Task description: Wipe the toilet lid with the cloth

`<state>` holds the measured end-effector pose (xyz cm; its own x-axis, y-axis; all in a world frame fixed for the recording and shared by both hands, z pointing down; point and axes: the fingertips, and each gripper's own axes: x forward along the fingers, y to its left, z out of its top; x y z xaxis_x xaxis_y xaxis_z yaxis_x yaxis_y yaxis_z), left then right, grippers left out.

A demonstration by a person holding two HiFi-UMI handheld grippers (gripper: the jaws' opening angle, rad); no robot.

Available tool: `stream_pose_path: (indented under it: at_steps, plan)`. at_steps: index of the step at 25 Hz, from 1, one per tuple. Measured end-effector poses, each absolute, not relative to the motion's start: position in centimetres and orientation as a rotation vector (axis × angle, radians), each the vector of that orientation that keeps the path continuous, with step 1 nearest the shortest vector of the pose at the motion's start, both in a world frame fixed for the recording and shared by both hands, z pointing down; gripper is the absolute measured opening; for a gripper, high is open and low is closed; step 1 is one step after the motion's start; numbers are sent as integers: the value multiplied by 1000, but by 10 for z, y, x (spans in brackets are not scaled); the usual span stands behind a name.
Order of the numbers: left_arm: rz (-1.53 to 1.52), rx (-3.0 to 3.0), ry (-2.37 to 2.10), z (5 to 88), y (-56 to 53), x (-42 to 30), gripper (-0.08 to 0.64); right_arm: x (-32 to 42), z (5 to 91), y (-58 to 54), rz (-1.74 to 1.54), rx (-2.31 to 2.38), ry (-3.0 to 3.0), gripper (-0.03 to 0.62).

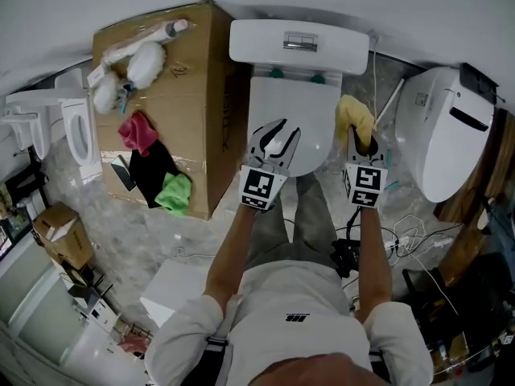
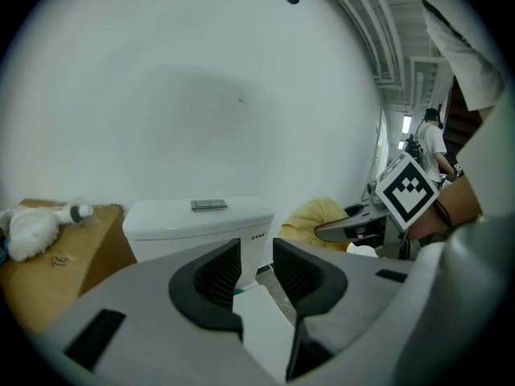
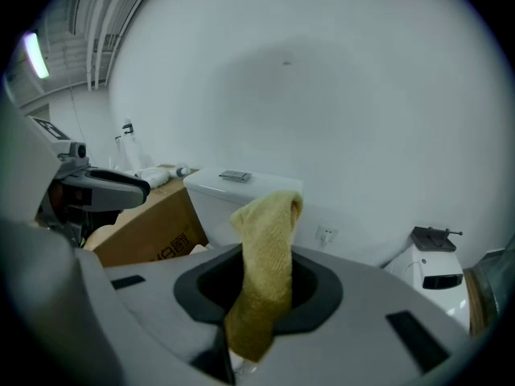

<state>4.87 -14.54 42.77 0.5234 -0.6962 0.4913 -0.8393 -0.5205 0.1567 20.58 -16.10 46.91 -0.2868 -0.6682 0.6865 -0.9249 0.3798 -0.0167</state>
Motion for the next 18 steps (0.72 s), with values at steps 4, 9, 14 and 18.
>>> stream_pose_path:
  at_steps: [4,9,14,18]
  plan:
    - [556,2381,-1247,461,-150,61,130,212,513,-175,549,1314,-2046,106]
    - [584,2375,-1209,499,-159,72,127,217,561,-191,559,1293,-2017,106]
    - [599,2389,-1169,536,-169,75,126,223,608,-208,571,1299,-1972,106]
    - [594,2397,-1145,565,-174,71,126,223,645,-219,565,1285,-1928,106]
